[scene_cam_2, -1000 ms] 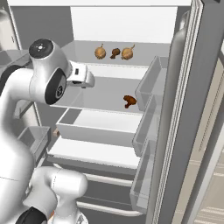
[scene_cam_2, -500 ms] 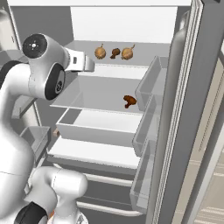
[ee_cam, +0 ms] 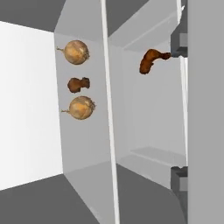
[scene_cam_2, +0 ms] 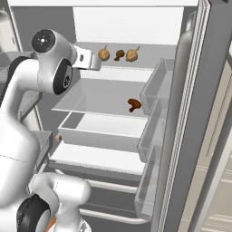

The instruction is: Place one onion and one chicken drumstick in each tupperware on the nearby counter, to pack two identical lunches.

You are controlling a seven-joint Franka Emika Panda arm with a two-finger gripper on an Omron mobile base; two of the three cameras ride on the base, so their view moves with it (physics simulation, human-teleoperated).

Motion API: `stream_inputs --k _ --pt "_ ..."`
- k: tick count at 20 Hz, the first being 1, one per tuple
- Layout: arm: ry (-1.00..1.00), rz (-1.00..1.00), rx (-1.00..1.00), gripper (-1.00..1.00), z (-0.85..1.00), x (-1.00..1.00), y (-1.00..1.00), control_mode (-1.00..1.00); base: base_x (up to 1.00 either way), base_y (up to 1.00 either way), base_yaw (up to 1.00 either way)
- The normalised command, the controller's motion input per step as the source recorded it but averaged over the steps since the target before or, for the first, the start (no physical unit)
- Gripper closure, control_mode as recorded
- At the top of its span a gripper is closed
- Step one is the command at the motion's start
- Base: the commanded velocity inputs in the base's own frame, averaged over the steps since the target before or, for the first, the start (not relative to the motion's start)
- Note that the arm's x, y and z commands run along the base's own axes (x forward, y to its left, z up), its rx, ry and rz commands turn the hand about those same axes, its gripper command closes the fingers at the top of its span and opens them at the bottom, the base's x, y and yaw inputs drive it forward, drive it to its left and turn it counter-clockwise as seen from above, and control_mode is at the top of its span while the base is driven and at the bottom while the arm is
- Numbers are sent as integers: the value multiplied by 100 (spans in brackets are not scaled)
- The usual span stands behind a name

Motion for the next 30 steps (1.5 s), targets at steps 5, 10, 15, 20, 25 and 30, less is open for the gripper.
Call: stream_inputs --k 5,10,15,20,25,30 --pt "1 0 7 -100 0 50 0 -100 0 0 0" --pt "2 0 2 -100 0 55 0 -100 0 0 0" --pt "1 0 2 -100 0 57 0 -100 0 0 0" --pt "0 0 0 -100 0 55 -11 -100 0 0 0" --pt "1 0 0 -100 0 55 -20 -100 0 0 0" --pt "5 0 0 -100 -1 51 -9 -100 0 0 0"
